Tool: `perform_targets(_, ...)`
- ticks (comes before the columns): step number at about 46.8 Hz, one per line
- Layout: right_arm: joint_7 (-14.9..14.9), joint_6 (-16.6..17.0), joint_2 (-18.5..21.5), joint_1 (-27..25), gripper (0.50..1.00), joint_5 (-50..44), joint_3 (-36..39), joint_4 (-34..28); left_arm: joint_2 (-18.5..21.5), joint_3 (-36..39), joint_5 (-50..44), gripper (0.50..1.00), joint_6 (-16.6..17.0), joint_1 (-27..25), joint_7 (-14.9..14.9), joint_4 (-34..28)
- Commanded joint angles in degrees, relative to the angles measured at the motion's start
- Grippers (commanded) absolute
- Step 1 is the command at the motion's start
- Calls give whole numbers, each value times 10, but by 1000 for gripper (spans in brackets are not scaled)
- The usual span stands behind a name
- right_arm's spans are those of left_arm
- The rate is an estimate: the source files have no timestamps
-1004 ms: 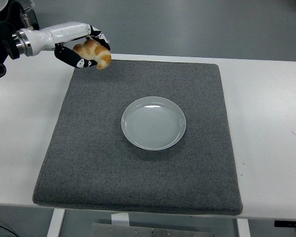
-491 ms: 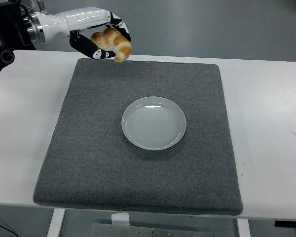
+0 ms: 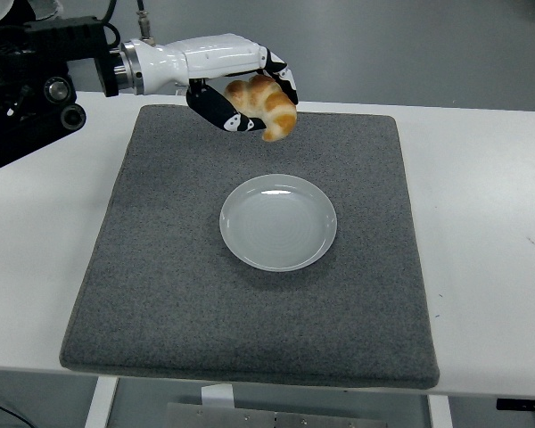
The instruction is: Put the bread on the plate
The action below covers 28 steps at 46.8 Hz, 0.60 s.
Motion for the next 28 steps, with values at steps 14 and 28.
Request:
perform_targets(14, 0, 0, 0, 0, 930, 0, 0, 0, -55, 1, 75, 500, 12, 49, 0, 42)
perform_targets(28, 0, 0, 0, 0, 930, 0, 0, 0, -92, 1, 106, 500, 35, 105, 0, 76)
